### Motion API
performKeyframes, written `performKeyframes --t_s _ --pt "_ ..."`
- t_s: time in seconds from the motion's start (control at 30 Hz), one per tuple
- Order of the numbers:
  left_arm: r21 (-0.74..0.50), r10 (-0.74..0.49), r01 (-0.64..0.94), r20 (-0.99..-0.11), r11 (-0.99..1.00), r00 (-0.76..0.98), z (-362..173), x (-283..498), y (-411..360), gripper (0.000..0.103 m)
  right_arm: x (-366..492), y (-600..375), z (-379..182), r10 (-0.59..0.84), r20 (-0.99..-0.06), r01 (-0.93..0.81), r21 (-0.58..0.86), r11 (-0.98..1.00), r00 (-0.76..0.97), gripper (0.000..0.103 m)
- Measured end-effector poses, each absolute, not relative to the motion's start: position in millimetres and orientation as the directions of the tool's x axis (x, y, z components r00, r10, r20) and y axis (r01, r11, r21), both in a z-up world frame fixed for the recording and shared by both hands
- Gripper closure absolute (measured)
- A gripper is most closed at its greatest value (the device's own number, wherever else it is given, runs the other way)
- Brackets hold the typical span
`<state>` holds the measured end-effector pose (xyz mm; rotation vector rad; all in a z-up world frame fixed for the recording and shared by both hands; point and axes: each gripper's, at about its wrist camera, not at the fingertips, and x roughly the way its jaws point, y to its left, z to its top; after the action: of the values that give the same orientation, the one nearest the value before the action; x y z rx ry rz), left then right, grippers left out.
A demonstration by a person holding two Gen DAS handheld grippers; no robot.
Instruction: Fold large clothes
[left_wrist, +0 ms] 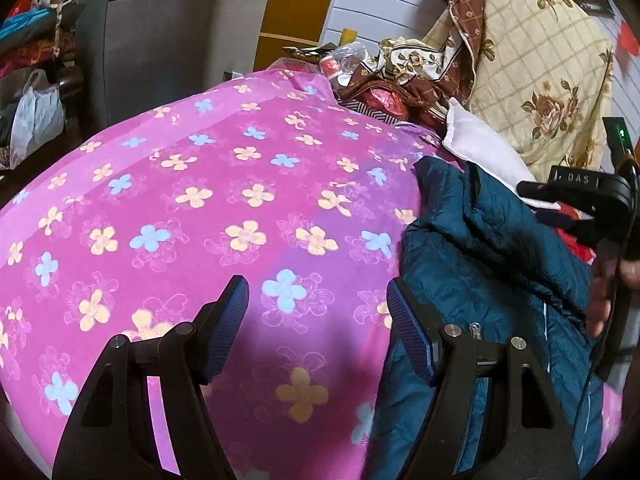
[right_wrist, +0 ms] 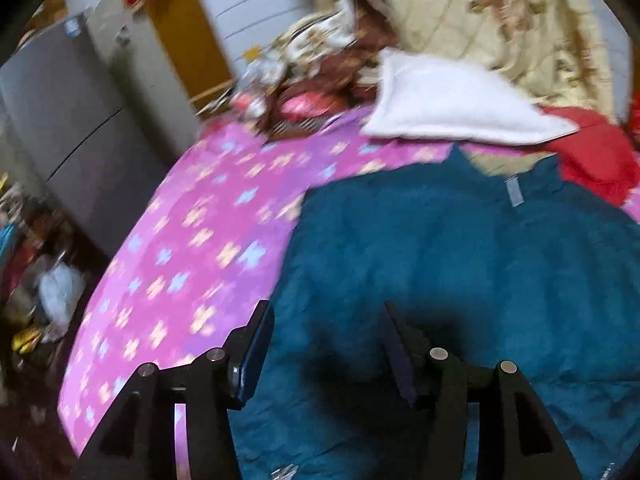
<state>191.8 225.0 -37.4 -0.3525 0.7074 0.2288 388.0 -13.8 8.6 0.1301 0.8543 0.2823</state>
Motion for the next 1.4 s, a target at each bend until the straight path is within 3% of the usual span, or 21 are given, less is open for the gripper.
performKeyframes --t_s 0.2,0.43,0.53,0.73,0.87,1.0,1.13,1.3,1.4 --pt "-0.215 0.089 -0.308 -0.671 0.927 0.736 -39.8 196.6 217.2 0.031 438.1 -29.1 -26.8 0.115 -0.792 -0.047 0.108 0.993 0.600 0.051" --pt "-0.219 0.073 -0.296 -0.679 0.930 0.730 -40.6 201.8 212.7 0.031 453.2 6.2 -66.3 0.093 -0.847 -0.168 0.005 0.986 0.523 0.051" --pt "-0.190 0.085 -0.289 -0.684 0.938 0.724 -39.6 202.3 207.1 0.031 443.0 -5.7 -53.8 0.152 -0.842 -0.148 0.087 0.985 0.518 0.051" --pt "-0.165 0.078 -0.266 -0.700 0.950 0.710 -41.1 199.9 201.9 0.031 373.8 -59.2 -8.6 0.282 -0.779 -0.166 0.229 0.959 0.560 0.051" --pt "-0.164 0.058 -0.246 -0.713 0.955 0.699 -44.1 196.3 201.9 0.031 310.2 -139.4 8.8 0.388 -0.756 -0.101 0.398 0.912 0.527 0.051" --pt "-0.191 0.021 -0.228 -0.721 0.955 0.693 -45.4 190.4 204.1 0.031 236.7 -216.7 17.7 0.297 -0.777 -0.034 0.336 0.941 0.555 0.051" --pt "-0.301 -0.102 -0.191 -0.739 0.934 0.666 -49.0 180.2 204.9 0.031 168.1 -283.3 8.9 0.140 -0.812 0.056 0.208 0.977 0.567 0.051" --pt "-0.344 -0.178 -0.153 -0.760 0.927 0.625 -56.8 162.9 192.4 0.031 97.2 -370.9 -36.1 0.083 -0.838 0.238 0.246 0.939 0.539 0.051" --pt "-0.362 -0.216 -0.134 -0.772 0.923 0.597 -64.4 148.3 185.6 0.031 76.9 -401.5 -58.4 0.119 -0.835 0.280 0.310 0.909 0.537 0.051"
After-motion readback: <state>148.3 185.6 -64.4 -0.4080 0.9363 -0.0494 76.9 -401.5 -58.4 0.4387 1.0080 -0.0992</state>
